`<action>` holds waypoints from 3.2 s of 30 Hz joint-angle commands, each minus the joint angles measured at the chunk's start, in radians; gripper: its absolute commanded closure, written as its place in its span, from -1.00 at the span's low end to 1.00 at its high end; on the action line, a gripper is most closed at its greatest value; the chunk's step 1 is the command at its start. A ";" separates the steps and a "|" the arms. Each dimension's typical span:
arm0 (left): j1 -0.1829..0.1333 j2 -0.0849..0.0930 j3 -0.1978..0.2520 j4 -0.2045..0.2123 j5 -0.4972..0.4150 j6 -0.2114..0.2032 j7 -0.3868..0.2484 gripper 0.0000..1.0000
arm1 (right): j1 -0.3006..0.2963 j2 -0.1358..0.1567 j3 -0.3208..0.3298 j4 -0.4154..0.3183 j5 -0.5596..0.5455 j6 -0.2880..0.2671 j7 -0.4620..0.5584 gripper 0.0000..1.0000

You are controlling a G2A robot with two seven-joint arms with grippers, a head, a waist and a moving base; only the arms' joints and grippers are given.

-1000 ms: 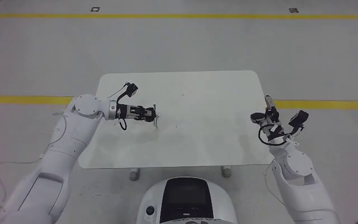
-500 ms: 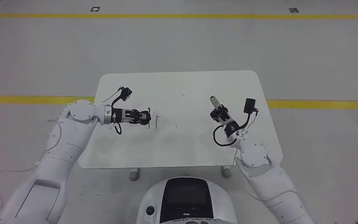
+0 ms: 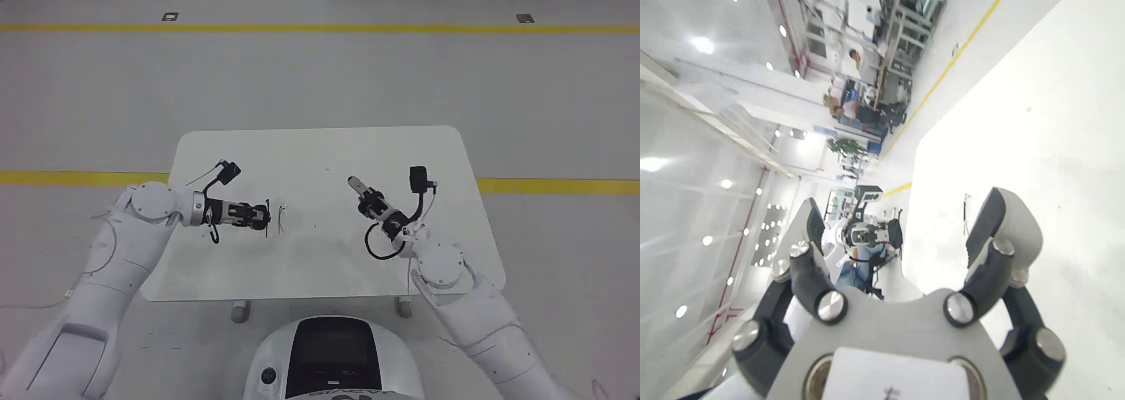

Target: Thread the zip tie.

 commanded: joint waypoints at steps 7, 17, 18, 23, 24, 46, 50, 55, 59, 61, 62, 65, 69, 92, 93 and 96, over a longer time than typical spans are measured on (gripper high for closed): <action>0.004 0.027 -0.029 -0.013 0.023 0.000 -0.044 1.00 | 0.237 -0.066 -0.218 0.161 -0.056 0.128 0.084 -1.00; -0.008 0.034 -0.010 0.002 -0.036 0.000 -0.126 1.00 | 0.359 -0.127 -0.320 0.292 0.010 0.137 0.090 -1.00; -0.008 0.034 -0.010 0.002 -0.036 0.000 -0.126 1.00 | 0.359 -0.127 -0.320 0.292 0.010 0.137 0.090 -1.00; 0.004 0.033 -0.003 -0.016 -0.036 0.000 -0.101 1.00 | 0.349 -0.127 -0.314 0.291 0.029 0.120 0.095 -1.00; 0.005 0.034 -0.001 -0.023 -0.034 0.000 -0.097 1.00 | 0.342 -0.127 -0.301 0.300 0.057 0.112 0.104 -1.00; 0.048 0.075 0.004 -0.146 -0.052 0.013 -0.079 1.00 | 0.509 -0.214 -0.408 0.488 0.085 0.241 0.199 -1.00; 0.044 0.077 0.010 -0.134 -0.064 0.016 -0.068 1.00 | 0.522 -0.226 -0.424 0.492 0.057 0.252 0.208 0.02; 0.033 0.077 0.027 -0.125 -0.069 0.017 -0.064 1.00 | 0.536 -0.244 -0.439 0.506 0.049 0.249 0.229 0.14; 0.025 0.076 0.043 -0.121 -0.068 0.023 -0.061 1.00 | 0.547 -0.257 -0.453 0.522 0.040 0.230 0.257 0.20; 0.021 0.076 0.052 -0.119 -0.068 0.026 -0.059 1.00 | 0.553 -0.265 -0.459 0.534 0.035 0.225 0.267 0.22; 0.019 0.075 0.054 -0.118 -0.068 0.026 -0.058 1.00 | 0.556 -0.268 -0.461 0.540 0.034 0.223 0.269 0.24; 0.014 0.076 0.062 -0.114 -0.069 0.029 -0.054 1.00 | 0.563 -0.278 -0.464 0.558 0.033 0.215 0.277 0.32; 0.011 0.077 0.071 -0.110 -0.071 0.033 -0.048 1.00 | 0.568 -0.288 -0.466 0.573 0.027 0.200 0.286 0.38; -0.001 0.087 0.106 -0.096 -0.086 0.028 -0.024 1.00 | 0.549 -0.312 -0.428 0.582 -0.004 0.153 0.335 0.50; -0.002 0.088 0.107 -0.096 -0.087 0.028 -0.024 1.00 | 0.548 -0.312 -0.427 0.581 -0.006 0.152 0.338 0.50; -0.003 0.090 0.110 -0.096 -0.089 0.028 -0.024 1.00 | 0.546 -0.315 -0.425 0.581 -0.013 0.150 0.345 0.54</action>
